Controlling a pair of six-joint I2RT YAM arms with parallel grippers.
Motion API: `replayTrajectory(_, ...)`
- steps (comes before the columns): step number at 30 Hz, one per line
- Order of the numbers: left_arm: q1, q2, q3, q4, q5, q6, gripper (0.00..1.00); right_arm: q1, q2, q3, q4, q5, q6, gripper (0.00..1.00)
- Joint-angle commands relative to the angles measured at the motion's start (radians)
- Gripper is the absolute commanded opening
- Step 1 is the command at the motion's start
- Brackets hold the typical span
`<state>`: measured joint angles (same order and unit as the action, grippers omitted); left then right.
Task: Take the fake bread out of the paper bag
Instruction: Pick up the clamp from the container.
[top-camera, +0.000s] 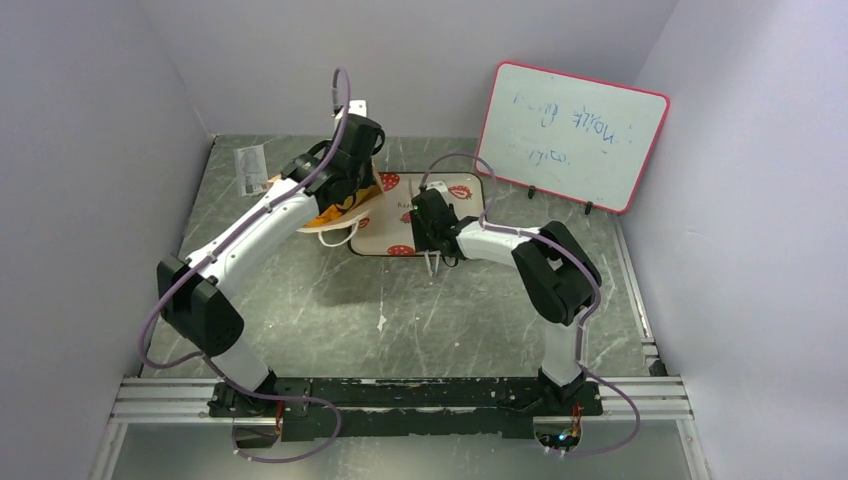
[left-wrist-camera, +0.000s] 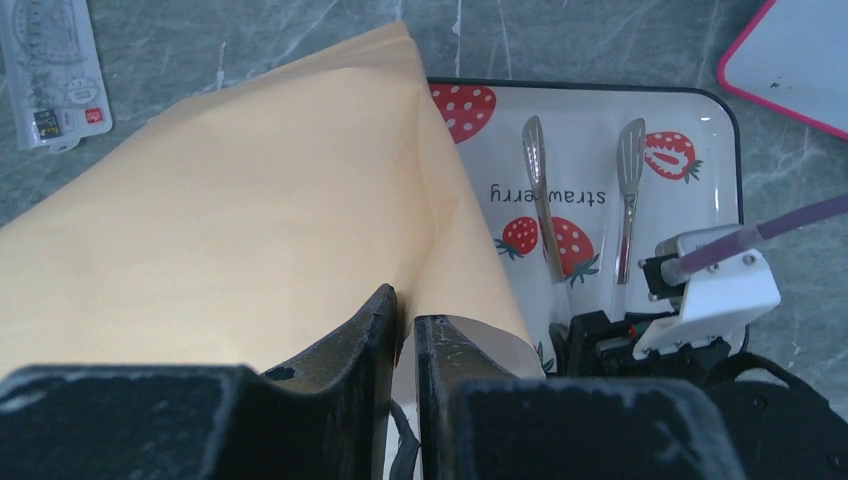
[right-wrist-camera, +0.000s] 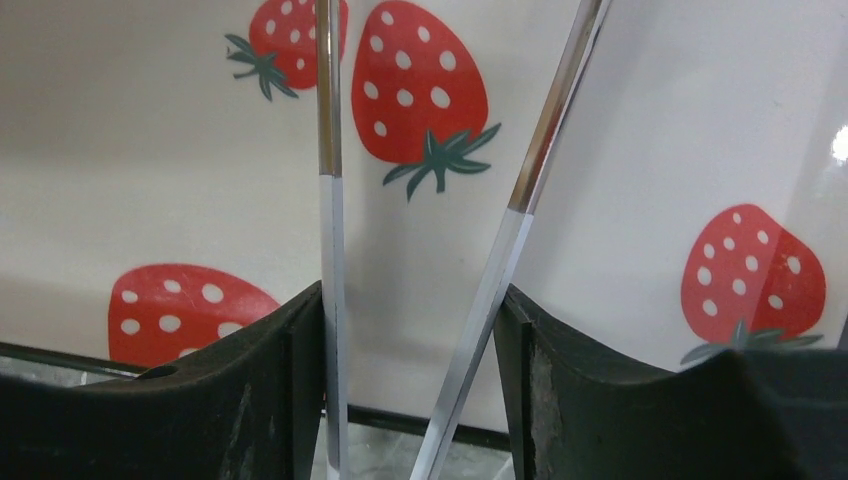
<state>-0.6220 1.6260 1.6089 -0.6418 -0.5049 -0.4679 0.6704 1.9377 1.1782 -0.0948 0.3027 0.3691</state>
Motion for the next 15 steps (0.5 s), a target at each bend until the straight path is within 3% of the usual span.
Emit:
replayTrajectory(1,-0.038,0.065,0.085,-0.032,-0.054,0.017,0.07,-0.003,-0.073,-0.036,0.023,-0.003,0.013,0.44)
replayTrajectory(15,-0.062,0.217,0.254,-0.093,-0.110,0.189,0.07,0.000,-0.256,-0.114,-0.063,-0.028,0.043,0.38)
